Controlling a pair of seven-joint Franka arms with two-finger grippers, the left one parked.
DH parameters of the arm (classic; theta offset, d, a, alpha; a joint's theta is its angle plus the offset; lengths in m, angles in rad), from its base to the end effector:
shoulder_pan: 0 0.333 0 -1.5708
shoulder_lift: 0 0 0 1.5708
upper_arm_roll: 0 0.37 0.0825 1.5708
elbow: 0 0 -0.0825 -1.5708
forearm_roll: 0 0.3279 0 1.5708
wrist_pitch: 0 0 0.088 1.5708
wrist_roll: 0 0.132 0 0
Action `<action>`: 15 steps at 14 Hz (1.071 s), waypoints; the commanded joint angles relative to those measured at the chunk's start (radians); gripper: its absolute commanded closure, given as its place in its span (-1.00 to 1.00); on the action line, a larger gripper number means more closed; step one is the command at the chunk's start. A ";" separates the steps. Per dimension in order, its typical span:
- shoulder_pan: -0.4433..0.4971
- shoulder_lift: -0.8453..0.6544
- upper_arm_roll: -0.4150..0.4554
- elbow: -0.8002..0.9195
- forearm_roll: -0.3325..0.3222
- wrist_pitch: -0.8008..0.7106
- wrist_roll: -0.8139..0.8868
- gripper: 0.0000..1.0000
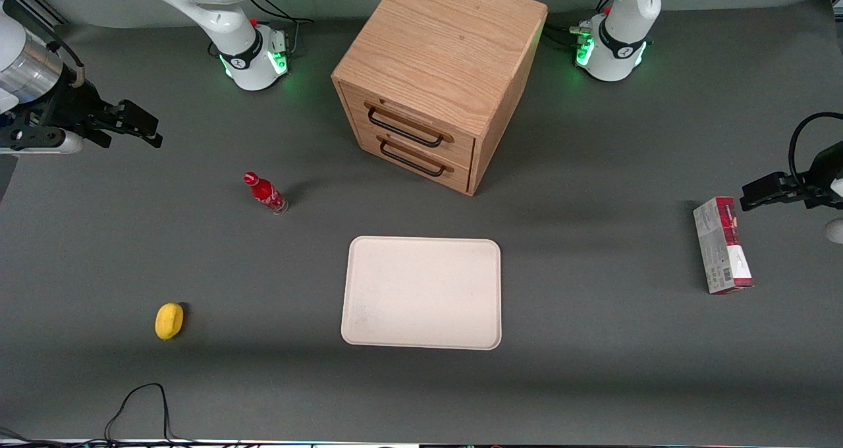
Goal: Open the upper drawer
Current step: 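Move the right gripper toward the upper drawer's black handle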
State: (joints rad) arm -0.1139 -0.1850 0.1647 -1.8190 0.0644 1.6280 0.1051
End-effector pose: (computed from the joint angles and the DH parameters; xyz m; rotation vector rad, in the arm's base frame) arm 0.4321 0.0382 0.6398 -3.1067 0.0950 0.0170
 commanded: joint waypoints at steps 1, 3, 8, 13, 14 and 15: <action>0.008 0.012 -0.008 0.023 0.011 -0.017 -0.027 -1.00; 0.010 0.028 -0.007 0.036 0.011 -0.017 -0.028 -1.00; 0.055 0.079 0.006 0.098 0.021 -0.016 -0.015 -1.00; 0.144 0.125 0.007 0.145 0.021 -0.017 -0.028 -1.00; 0.187 0.153 0.006 0.170 0.018 -0.017 -0.025 -1.00; 0.242 0.185 0.006 0.205 0.014 -0.017 -0.024 -1.00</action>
State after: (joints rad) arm 0.0376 -0.0784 0.1791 -1.7049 0.0669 1.6284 0.0909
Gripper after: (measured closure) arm 0.000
